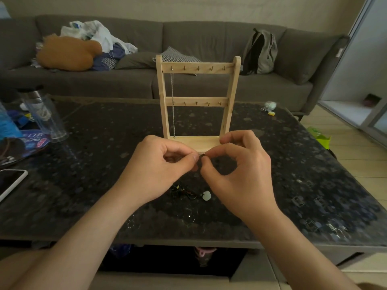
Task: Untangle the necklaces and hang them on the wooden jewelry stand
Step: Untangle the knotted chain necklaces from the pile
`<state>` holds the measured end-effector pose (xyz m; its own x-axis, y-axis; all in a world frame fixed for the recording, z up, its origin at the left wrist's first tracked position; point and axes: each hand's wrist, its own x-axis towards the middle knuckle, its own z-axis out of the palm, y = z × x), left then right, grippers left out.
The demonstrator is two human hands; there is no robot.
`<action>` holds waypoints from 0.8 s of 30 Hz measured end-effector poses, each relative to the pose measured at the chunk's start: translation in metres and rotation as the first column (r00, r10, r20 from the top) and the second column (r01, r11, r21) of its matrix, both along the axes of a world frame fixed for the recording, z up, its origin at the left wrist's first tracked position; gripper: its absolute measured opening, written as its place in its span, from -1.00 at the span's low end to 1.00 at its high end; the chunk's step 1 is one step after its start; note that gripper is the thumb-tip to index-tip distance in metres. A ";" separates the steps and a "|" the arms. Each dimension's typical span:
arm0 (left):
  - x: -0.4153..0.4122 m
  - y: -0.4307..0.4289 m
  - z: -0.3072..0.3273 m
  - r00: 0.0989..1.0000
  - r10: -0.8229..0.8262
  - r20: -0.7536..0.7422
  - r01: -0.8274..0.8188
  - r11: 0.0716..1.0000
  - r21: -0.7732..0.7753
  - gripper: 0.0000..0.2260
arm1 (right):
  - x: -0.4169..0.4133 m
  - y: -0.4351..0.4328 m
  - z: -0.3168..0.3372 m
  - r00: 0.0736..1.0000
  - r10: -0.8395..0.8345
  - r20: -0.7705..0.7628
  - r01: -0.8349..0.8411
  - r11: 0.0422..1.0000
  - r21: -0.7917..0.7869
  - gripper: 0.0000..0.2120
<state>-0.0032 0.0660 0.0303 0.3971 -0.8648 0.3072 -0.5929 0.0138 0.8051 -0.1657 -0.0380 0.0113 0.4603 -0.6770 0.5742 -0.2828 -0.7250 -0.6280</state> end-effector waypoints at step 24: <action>-0.002 -0.002 0.001 1.000 0.029 -0.002 -0.029 0.999 0.037 -0.96 | -0.004 0.016 0.023 0.966 0.206 0.157 -0.245 0.527 0.814 -0.90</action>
